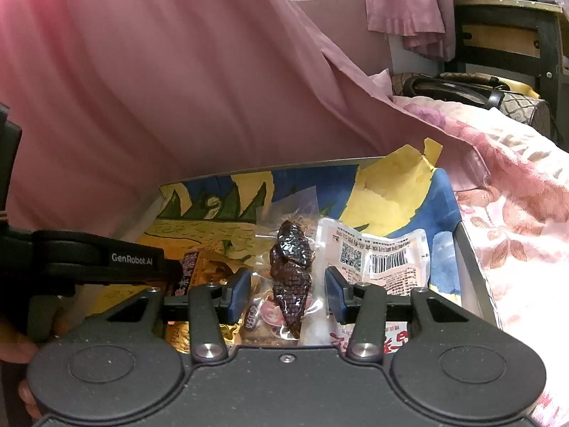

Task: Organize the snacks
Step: 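Carry the mandarin and jerky packet into the tray and open both tools, then lift both tools away from the tray over the remaining snacks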

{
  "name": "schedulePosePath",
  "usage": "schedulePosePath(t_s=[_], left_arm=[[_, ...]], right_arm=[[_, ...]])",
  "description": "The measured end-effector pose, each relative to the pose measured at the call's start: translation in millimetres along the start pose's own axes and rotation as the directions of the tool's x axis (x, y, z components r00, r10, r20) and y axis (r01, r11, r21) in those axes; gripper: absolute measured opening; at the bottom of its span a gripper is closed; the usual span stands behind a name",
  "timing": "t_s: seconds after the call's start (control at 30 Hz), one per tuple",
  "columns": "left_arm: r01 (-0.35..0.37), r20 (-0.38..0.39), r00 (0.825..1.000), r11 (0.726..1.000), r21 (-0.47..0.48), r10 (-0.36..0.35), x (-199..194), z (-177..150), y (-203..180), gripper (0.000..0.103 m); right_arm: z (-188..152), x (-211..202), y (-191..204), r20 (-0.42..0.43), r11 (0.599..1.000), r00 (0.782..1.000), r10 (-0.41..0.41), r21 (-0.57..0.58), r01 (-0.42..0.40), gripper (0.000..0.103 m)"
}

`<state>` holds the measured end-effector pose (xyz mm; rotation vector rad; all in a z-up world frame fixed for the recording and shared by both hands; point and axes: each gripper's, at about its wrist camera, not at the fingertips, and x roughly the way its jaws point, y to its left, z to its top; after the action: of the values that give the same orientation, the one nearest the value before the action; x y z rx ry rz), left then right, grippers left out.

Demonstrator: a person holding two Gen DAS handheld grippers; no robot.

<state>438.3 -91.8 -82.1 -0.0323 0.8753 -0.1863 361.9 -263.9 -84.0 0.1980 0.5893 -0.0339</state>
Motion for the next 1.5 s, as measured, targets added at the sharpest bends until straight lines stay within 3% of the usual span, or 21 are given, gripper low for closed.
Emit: schedulePosePath(t_s=[0.13, 0.23, 0.3, 0.43, 0.73, 1.07, 1.5], left_arm=[[-0.003, -0.009, 1.000, 1.000, 0.000, 0.003, -2.1, 0.6, -1.6, 0.039], [-0.005, -0.014, 1.000, 1.000, -0.008, 0.005, -5.7, 1.4, -2.5, 0.053], [-0.010, -0.005, 1.000, 1.000, -0.013, 0.010, -10.5, 2.0, -2.2, 0.055], [-0.021, 0.023, 1.000, 0.999, -0.024, 0.022, -26.6, 5.4, 0.9, 0.074], [-0.032, 0.104, 0.994, 0.998, -0.052, 0.037, -76.3, 13.9, 9.9, 0.091], [-0.037, 0.241, 0.969, 0.997, -0.072, 0.053, -150.0, -2.0, 13.0, 0.099], [-0.047, 0.354, 0.932, 0.994, -0.101, 0.080, -238.5, -55.0, 34.0, 0.103]], right_arm=[[0.2, -0.5, 0.5, 0.000, 1.000, 1.000, -0.002, -0.004, 0.002, 0.049], [0.4, -2.2, 0.2, 0.002, 1.000, 1.000, -0.006, -0.008, 0.006, 0.050], [0.6, -4.5, 0.2, 0.005, 1.000, 1.000, -0.011, -0.012, 0.011, 0.054], [4.8, -13.3, 1.4, 0.027, 1.000, 1.000, -0.013, -0.023, 0.013, 0.062], [12.5, -48.6, 7.3, 0.089, 0.999, 0.996, -0.003, -0.049, 0.008, 0.081], [21.4, -121.8, 11.4, 0.227, 0.997, 0.974, 0.014, -0.077, 0.004, 0.097], [3.8, -213.2, 16.2, 0.338, 0.996, 0.941, 0.019, -0.093, 0.013, 0.102]])
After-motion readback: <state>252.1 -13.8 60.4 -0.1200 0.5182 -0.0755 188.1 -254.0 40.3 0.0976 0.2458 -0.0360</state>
